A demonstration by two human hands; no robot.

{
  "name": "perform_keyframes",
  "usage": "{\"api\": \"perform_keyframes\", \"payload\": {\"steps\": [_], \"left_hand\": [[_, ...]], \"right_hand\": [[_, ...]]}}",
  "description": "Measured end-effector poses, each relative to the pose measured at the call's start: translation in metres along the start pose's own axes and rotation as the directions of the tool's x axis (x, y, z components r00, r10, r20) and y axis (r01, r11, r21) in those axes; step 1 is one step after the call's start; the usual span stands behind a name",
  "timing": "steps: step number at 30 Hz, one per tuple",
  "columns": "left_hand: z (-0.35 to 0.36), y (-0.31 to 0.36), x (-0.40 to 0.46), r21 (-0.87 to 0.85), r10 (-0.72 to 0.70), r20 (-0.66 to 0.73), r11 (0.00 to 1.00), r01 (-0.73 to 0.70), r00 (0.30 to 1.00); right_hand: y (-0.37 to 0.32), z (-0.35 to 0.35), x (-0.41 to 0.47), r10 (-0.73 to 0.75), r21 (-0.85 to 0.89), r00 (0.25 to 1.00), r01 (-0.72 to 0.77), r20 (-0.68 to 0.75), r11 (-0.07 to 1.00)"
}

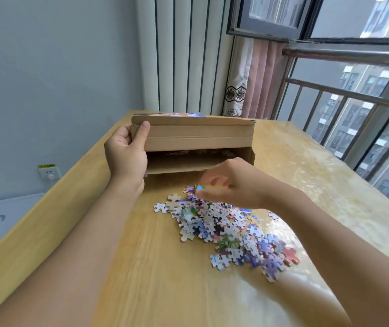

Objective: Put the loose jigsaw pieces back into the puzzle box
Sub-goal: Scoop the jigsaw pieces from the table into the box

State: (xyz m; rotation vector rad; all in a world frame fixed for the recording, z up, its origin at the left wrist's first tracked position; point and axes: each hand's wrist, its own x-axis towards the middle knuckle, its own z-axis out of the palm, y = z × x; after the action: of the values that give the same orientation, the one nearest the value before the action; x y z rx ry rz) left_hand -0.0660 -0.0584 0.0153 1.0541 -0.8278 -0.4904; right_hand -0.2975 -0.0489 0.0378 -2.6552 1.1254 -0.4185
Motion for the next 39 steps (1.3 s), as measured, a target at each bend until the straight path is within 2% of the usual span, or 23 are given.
{"api": "perform_keyframes", "payload": {"steps": [2, 4, 5, 7, 20, 24, 29, 39], "left_hand": [[0.000, -0.006, 0.001, 0.010, -0.002, 0.006, 1.000, 0.002, 1.000], [0.000, -0.011, 0.002, 0.019, -0.008, 0.002, 1.000, 0.008, 1.000], [-0.001, -0.013, 0.003, 0.022, -0.010, -0.002, 1.000, 0.010, 1.000], [-0.003, -0.014, 0.005, 0.008, -0.008, -0.012, 1.000, 0.008, 1.000], [0.001, -0.010, 0.002, -0.022, 0.015, 0.012, 1.000, -0.015, 1.000], [0.001, -0.007, 0.001, -0.011, 0.012, 0.011, 1.000, -0.012, 1.000], [0.000, -0.006, 0.000, 0.003, 0.005, 0.009, 1.000, -0.005, 1.000], [0.001, -0.005, -0.002, 0.002, 0.009, 0.007, 1.000, -0.009, 1.000]], "right_hand": [[0.005, 0.001, -0.014, 0.096, -0.076, 0.991, -0.089, 0.097, 0.993], [0.004, 0.006, -0.015, 0.199, -0.085, 0.942, -0.183, 0.269, 0.980], [0.002, 0.010, -0.013, 0.222, -0.109, 0.916, -0.196, 0.333, 0.974], [-0.001, 0.018, -0.006, 0.241, -0.168, 0.897, -0.191, 0.370, 0.967], [-0.001, 0.015, -0.010, 0.152, 0.014, 0.958, -0.160, 0.242, 0.987], [0.000, 0.017, -0.014, 0.163, 0.022, 0.964, -0.171, 0.209, 0.985], [-0.002, 0.019, -0.014, 0.162, -0.060, 0.943, -0.152, 0.291, 0.987], [0.000, 0.021, -0.017, 0.097, -0.070, 0.991, -0.090, 0.097, 0.993]]}}
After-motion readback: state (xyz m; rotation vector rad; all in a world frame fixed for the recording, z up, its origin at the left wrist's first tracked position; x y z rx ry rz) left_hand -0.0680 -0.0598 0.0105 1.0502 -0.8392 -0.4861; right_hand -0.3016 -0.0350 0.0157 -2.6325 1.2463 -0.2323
